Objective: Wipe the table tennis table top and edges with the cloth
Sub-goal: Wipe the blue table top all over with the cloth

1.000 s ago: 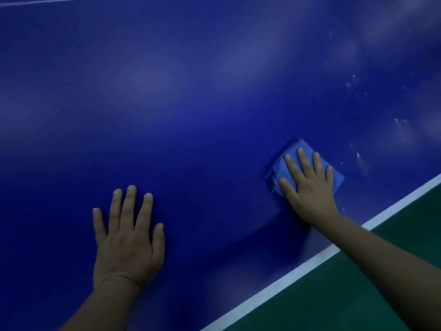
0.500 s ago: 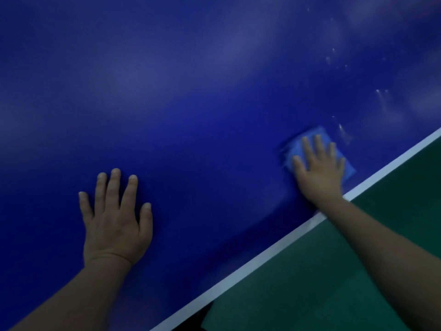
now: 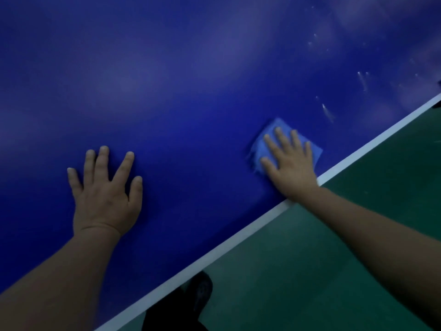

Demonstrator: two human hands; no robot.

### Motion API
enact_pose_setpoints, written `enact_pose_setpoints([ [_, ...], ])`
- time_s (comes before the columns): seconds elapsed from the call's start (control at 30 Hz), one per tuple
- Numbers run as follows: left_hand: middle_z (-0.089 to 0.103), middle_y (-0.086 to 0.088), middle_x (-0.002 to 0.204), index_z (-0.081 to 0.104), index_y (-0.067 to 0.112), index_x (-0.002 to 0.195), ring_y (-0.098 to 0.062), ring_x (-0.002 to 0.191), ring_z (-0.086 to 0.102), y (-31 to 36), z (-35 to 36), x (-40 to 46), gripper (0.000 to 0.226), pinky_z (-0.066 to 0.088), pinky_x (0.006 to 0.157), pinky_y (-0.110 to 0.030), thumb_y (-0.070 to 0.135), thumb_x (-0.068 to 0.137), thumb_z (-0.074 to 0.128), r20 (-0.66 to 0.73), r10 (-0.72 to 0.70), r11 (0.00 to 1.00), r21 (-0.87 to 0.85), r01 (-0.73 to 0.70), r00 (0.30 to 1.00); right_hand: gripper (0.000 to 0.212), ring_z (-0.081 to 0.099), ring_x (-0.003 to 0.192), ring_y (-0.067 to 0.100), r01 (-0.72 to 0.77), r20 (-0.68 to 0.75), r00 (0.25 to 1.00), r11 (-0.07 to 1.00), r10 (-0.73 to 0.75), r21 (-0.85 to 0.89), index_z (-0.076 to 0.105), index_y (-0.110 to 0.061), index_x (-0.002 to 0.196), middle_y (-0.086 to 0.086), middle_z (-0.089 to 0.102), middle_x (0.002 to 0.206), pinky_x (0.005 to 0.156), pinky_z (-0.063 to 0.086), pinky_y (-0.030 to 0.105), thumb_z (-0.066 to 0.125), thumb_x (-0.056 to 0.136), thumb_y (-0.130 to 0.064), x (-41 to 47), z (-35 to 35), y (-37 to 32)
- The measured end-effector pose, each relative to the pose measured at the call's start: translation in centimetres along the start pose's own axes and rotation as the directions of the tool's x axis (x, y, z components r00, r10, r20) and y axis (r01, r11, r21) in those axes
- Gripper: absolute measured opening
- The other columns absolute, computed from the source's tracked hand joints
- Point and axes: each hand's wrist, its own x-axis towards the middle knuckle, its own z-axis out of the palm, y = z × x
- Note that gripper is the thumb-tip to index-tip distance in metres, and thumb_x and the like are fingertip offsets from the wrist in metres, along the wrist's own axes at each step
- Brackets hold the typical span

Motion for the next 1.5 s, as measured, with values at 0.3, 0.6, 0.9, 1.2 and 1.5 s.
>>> enact_pose_setpoints([
  [0.3, 0.012, -0.011, 0.168, 0.027, 0.032, 0.158, -0.027, 0.155, -0.001, 0.1, -0.1, 0.0, 0.070, -0.005, 0.122, -0.057, 0.060, 0.095, 0.013, -0.011, -0.014, 1.000, 0.022, 0.014, 1.000, 0.062, -0.010, 0.155, 0.029, -0.349, -0.012, 0.934, 0.921, 0.356, 0.174, 0.007, -0.040, 0.160, -0.008, -0.006, 0.169, 0.121, -0.008, 0.061, 0.019, 0.103, -0.060, -1.5, 0.5, -3.5],
  [0.6, 0.021, -0.017, 0.164, 0.029, 0.023, 0.158, -0.036, 0.152, 0.014, 1.7, -0.2, -0.8, 0.065, 0.010, 0.119, -0.062, 0.052, 0.101, 0.015, -0.012, -0.044, 0.976, 0.211, 0.045, 0.999, 0.063, -0.008, 0.156, 0.026, -0.235, 0.001, 0.972, 0.969, 0.236, 0.069, 0.007, -0.044, 0.159, -0.010, -0.004, 0.169, 0.122, -0.005, 0.059, 0.014, 0.100, -0.066, -2.2, -0.3, 4.5],
  [0.9, 0.040, -0.018, 0.156, 0.052, 0.007, 0.143, -0.035, 0.147, 0.032, 17.7, 2.9, 2.6, 0.067, 0.015, 0.120, -0.059, 0.045, 0.093, 0.028, -0.072, 0.160, 0.987, -0.017, -0.162, 0.984, 0.057, 0.016, 0.154, 0.034, 0.362, -0.095, 0.929, 0.930, -0.357, 0.054, 0.037, -0.039, 0.153, -0.003, 0.026, 0.166, 0.120, 0.005, 0.063, 0.032, 0.100, -0.058, -4.5, 2.2, -2.9],
  [1.2, 0.010, -0.007, 0.169, 0.024, 0.019, 0.158, -0.023, 0.156, -0.005, 23.4, 5.0, 6.0, 0.074, -0.008, 0.124, -0.053, 0.056, 0.096, 0.014, 0.010, 0.032, 0.999, -0.019, -0.032, 0.999, 0.061, -0.011, 0.155, 0.025, -0.316, 0.015, 0.948, 0.941, 0.317, 0.123, 0.006, -0.044, 0.159, -0.010, -0.006, 0.169, 0.122, -0.006, 0.058, 0.016, 0.102, -0.063, 7.0, -3.5, 19.3],
  [1.5, 0.017, -0.009, 0.167, 0.032, 0.016, 0.156, -0.024, 0.156, 0.000, 23.5, 4.9, 6.1, 0.072, -0.006, 0.124, -0.054, 0.054, 0.096, 0.017, 0.013, 0.019, 0.999, -0.032, -0.019, 1.000, 0.056, 0.015, 0.154, 0.034, 0.460, -0.037, 0.888, 0.888, -0.459, 0.013, 0.029, -0.040, 0.155, -0.003, 0.025, 0.166, 0.119, 0.010, 0.065, 0.027, 0.103, -0.060, 1.7, 0.0, 9.8],
])
